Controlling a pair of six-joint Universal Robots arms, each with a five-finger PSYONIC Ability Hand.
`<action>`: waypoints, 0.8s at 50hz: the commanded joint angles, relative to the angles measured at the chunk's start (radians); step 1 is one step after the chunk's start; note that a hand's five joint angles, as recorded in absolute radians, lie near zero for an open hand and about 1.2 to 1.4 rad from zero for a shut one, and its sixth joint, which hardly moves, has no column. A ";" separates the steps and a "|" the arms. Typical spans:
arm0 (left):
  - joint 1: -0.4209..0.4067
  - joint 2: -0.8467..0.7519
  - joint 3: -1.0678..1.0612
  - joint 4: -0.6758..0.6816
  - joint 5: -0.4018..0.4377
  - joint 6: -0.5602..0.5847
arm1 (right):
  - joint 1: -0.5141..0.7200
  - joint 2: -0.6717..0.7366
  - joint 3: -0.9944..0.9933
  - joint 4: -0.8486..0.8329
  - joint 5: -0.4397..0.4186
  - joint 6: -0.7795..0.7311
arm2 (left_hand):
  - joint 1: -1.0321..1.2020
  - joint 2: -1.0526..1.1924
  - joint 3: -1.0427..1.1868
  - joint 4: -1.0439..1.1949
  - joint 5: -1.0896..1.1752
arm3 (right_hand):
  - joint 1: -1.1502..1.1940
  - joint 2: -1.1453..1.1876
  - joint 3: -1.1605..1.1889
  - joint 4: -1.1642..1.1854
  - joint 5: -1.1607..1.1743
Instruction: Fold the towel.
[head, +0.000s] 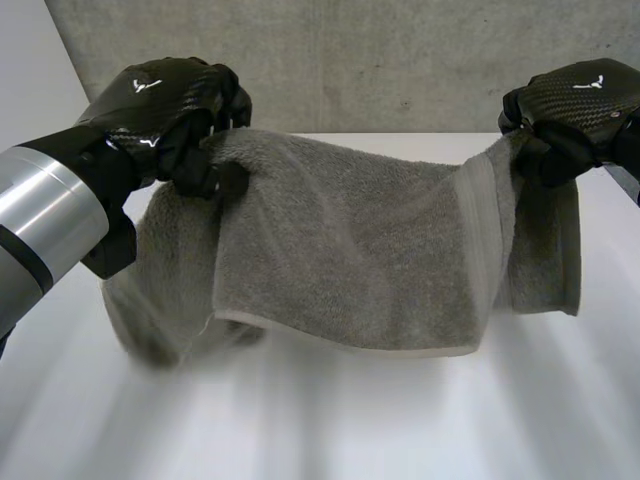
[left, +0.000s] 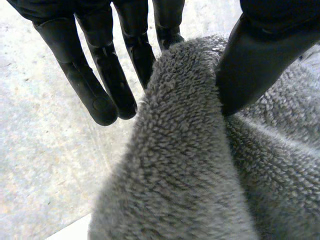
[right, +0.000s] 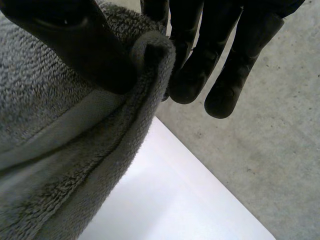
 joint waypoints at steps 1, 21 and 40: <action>0.068 -0.236 0.051 0.015 0.046 0.010 | 0.012 0.236 -0.082 0.000 0.005 -0.009 | 0.078 0.045 0.021 0.044 0.041 | 0.092 0.060 0.054 0.066 0.051; 0.067 -0.930 0.674 -0.002 -0.012 0.120 | 0.121 0.782 -0.557 -0.073 0.216 0.058 | -1.038 -1.071 -1.095 -1.072 -1.075 | -1.130 -1.162 -1.168 -1.156 -1.171; 0.127 -0.300 0.056 -0.017 -0.043 0.129 | 0.137 0.304 -0.020 -0.158 0.163 -0.042 | -1.070 -1.102 -1.127 -1.104 -1.107 | -1.130 -1.162 -1.168 -1.156 -1.171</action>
